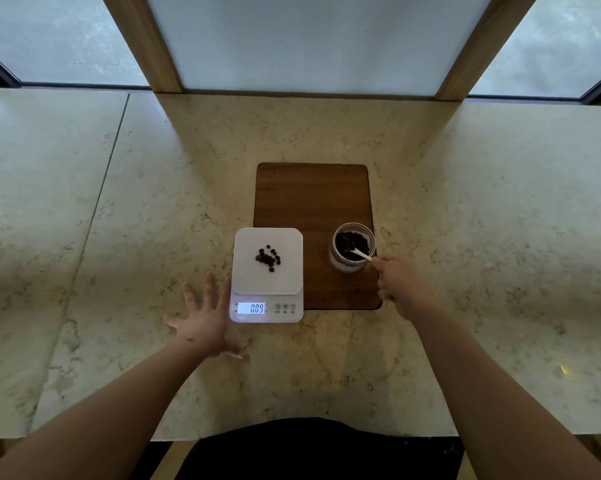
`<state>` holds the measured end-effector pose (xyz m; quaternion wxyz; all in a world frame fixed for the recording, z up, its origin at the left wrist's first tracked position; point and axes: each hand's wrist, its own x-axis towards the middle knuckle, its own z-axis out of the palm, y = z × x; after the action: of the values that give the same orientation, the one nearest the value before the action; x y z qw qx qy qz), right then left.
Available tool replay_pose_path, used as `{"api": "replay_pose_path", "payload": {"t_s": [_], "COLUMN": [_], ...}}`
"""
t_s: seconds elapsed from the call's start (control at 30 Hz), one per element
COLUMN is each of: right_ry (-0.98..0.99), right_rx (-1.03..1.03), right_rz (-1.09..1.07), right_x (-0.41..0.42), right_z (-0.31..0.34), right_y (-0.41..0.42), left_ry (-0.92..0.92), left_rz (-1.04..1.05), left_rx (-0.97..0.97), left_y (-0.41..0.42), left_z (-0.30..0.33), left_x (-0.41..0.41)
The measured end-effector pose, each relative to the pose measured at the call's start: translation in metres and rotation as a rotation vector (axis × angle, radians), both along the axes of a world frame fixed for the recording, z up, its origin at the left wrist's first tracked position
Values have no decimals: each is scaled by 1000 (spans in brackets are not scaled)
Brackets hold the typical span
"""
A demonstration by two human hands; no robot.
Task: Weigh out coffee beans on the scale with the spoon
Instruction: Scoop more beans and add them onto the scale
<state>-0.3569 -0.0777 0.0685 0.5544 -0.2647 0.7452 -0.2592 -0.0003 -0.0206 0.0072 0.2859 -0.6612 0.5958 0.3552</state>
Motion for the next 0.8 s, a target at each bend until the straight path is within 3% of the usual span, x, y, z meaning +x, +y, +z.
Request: {"api": "replay_pose_path", "payload": {"t_s": [0.2, 0.8], "right_ry": [-102, -145], "right_rx": [33, 12], "right_rz": [-72, -132], "right_x": [2, 5], "right_z": [-4, -4], "right_y": [3, 7], "left_ry": [-12, -20], "left_rz": [4, -6], "left_rx": [0, 1], "left_y": [0, 1], "left_z": [2, 10], "left_x": [-1, -4]}}
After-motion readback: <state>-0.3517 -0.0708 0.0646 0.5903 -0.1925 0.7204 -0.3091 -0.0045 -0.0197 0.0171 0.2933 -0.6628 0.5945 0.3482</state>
